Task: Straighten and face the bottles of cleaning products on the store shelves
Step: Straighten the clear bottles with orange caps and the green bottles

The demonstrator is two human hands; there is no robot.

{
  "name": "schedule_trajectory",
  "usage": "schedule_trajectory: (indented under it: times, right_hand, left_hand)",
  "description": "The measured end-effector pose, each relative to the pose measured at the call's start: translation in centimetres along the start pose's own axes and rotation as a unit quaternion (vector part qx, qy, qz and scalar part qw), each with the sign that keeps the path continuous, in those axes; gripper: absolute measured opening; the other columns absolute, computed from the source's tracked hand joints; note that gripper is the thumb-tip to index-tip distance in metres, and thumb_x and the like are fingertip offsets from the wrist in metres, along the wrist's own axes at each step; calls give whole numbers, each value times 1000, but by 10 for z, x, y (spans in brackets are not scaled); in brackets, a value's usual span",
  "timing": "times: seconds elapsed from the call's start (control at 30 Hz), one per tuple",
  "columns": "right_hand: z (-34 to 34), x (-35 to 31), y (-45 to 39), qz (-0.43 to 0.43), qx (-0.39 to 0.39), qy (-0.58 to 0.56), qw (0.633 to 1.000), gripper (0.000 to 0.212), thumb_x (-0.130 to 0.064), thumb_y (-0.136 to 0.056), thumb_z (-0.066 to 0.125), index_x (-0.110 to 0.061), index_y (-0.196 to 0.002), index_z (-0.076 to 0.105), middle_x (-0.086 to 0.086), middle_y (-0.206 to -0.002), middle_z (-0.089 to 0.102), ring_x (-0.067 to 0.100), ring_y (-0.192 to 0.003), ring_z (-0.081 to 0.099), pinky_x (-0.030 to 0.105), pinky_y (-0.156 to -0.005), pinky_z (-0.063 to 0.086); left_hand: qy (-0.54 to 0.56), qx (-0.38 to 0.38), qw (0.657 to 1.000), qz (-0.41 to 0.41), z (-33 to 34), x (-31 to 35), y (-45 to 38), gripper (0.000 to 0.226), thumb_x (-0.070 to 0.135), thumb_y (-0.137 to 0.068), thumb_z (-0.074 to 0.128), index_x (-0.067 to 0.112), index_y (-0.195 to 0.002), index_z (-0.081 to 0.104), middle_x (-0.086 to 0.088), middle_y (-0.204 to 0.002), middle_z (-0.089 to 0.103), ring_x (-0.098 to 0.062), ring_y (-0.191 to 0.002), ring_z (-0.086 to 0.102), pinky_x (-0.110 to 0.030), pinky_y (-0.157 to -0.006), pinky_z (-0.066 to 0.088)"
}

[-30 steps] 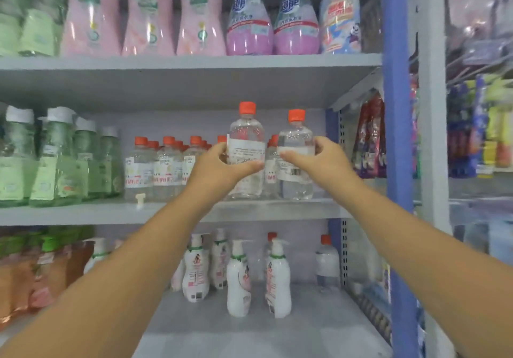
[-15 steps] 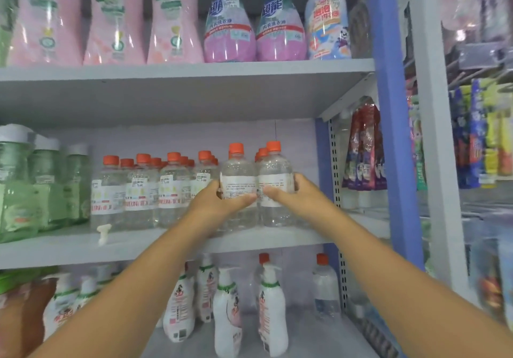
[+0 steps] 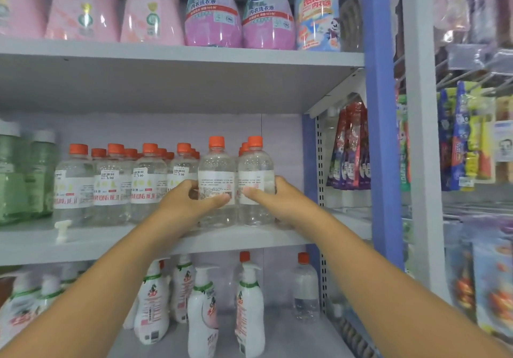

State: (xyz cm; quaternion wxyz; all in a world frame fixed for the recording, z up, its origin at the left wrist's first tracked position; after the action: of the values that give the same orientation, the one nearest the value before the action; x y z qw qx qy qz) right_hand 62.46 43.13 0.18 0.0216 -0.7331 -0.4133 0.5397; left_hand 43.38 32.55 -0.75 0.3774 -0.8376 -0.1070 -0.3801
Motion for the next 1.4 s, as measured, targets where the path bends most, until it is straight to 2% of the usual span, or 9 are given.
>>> schedule_trajectory:
  times: [0.1, 0.3, 0.43, 0.57, 0.77, 0.9, 1.07, 1.27, 1.4]
  right_hand:
    - [-5, 9, -4, 29, 6, -1, 1000, 10, -46, -86, 69, -55, -88, 63, -24, -90, 74, -1, -82, 71, 25, -67, 54]
    - [-6, 10, -2, 23, 29, -17, 999, 58, -55, -72, 83, -36, -117, 52, -15, -114, 68, 5, -97, 68, 28, -71, 54]
    - [-5, 5, 0, 3, 10, -18, 1000, 37, -60, -75, 81, -52, -102, 56, -24, -104, 69, -3, -89, 67, 24, -66, 50]
    - [-7, 7, -3, 7, 12, -36, 999, 22, -42, -81, 75, -47, -94, 57, -20, -96, 72, -3, -78, 71, 24, -66, 55]
    - [-10, 8, 0, 3, 28, -29, 999, 53, -52, -75, 84, -37, -115, 52, -17, -108, 66, 3, -94, 66, 25, -67, 51]
    - [-9, 7, 1, -1, 23, -22, 999, 63, -56, -73, 85, -36, -122, 51, -16, -115, 64, 4, -98, 65, 26, -68, 51]
    - [-7, 10, -3, 4, -4, -26, 1000, 21, -45, -83, 79, -53, -91, 61, -27, -84, 73, -6, -76, 70, 17, -56, 51]
    - [-6, 13, -7, 17, -3, -26, 1000, 20, -41, -80, 72, -59, -87, 64, -20, -85, 74, 10, -93, 69, 33, -78, 59]
    - [-10, 15, -5, 14, 28, -3, 1000, 75, -61, -68, 85, -34, -125, 46, -13, -117, 59, 8, -101, 64, 28, -73, 53]
  left_hand:
    - [-3, -2, 1000, 5, -1, -1, -1, 69, 84, -60, 75, 45, -114, 57, 24, -109, 66, 1, -95, 63, -22, -68, 47]
    - [23, -8, 1000, -4, -2, 1, 1, 67, 80, -60, 79, 51, -113, 50, 24, -110, 61, 0, -97, 62, -23, -67, 46]
    - [20, -13, 1000, -9, 0, 4, 3, 43, 72, -72, 76, 52, -102, 53, 28, -109, 60, 5, -93, 61, -20, -66, 44]
    - [16, 8, 1000, 2, -1, 11, 8, 84, 90, -48, 75, 48, -116, 48, 25, -107, 61, 2, -92, 62, -19, -64, 44]
    - [1, 4, 1000, -1, -3, 6, 4, 52, 74, -65, 81, 50, -98, 48, 16, -108, 61, -5, -90, 67, -21, -64, 46]
    - [-4, -7, 1000, 0, -1, 5, 3, 63, 71, -71, 78, 46, -118, 46, 15, -113, 59, -6, -95, 64, -23, -67, 45]
    - [-9, -4, 1000, -2, 0, 5, 3, 61, 59, -83, 74, 39, -133, 45, 19, -113, 56, -4, -95, 62, -23, -67, 45]
    - [-11, -1, 1000, 17, 3, 20, 15, 74, 87, -57, 71, 48, -114, 44, 32, -102, 55, 10, -88, 55, -14, -63, 39]
    - [-24, 17, 1000, 11, 3, 15, 11, 65, 72, -65, 82, 45, -115, 50, 19, -99, 64, 2, -83, 62, -15, -58, 43]
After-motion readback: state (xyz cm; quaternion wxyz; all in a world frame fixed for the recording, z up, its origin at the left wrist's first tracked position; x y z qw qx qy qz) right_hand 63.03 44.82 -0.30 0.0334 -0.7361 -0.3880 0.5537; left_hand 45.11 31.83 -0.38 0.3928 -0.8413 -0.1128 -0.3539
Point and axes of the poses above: each hand's wrist, its own y-axis away from the middle knuckle, its own z-axis out of the palm, x = y × z, the point moved 8 cm from there along -y, towards the middle knuckle
